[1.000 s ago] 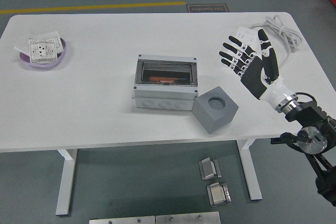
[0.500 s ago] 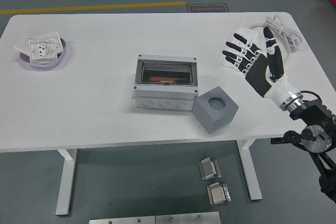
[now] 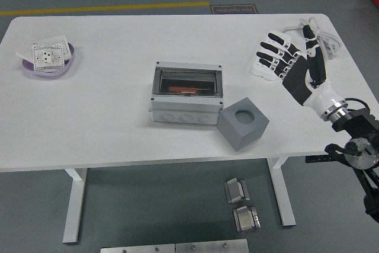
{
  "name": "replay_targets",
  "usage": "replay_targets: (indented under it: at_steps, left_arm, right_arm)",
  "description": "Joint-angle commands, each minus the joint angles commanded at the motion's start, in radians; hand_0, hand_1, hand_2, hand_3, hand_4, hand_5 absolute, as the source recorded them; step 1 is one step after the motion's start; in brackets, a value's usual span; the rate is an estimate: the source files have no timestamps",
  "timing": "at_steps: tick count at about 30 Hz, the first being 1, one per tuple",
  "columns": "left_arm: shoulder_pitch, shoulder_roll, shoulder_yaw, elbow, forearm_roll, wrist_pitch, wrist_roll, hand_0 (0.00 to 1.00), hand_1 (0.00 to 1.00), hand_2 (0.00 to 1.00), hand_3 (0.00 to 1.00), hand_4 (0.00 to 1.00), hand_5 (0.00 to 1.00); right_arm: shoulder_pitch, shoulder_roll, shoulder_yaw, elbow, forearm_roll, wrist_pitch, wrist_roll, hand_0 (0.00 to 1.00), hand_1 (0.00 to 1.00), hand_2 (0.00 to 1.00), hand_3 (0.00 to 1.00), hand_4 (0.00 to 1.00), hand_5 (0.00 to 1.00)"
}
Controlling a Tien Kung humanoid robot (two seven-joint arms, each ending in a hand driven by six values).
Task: Pick up the cylinder from the cube,place it in the box,flap close box
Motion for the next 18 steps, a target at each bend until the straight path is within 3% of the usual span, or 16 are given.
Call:
replay_targets:
  at_steps: [18]
  left_arm:
    - [0.002, -0.002, -0.002, 0.0, 0.005, 0.004, -0.006, 0.744, 0.764, 0.696, 0.903, 0.756, 0.252]
  right_arm:
    - [-0.007, 0.001, 0.018, 0.014, -0.042, -0.008, 0.002, 0.947, 0.793, 0.824, 0.839, 0.998, 0.998]
